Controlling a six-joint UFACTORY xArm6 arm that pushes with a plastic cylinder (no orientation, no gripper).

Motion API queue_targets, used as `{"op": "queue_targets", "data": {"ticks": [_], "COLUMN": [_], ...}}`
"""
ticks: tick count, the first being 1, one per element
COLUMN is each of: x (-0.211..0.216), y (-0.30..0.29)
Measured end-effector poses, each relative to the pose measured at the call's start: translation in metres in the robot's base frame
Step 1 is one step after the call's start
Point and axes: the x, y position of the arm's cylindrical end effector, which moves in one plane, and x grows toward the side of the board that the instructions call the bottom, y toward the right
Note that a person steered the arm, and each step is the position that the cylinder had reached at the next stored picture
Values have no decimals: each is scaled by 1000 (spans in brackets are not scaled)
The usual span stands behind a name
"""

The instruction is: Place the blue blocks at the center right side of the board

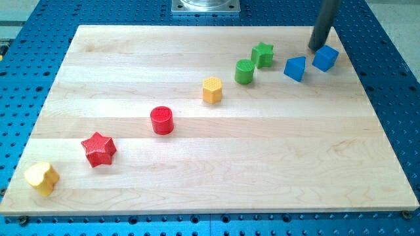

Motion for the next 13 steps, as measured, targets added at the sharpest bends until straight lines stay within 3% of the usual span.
{"op": "queue_targets", "data": {"ticks": [1, 2, 3, 4, 5, 6, 7, 8, 9, 10, 12, 13], "x": [95, 98, 50, 61, 108, 112, 37, 1, 46, 63, 54, 99], "y": [-30, -32, -5, 42, 31, 22, 18, -29, -45, -40, -88, -48]}}
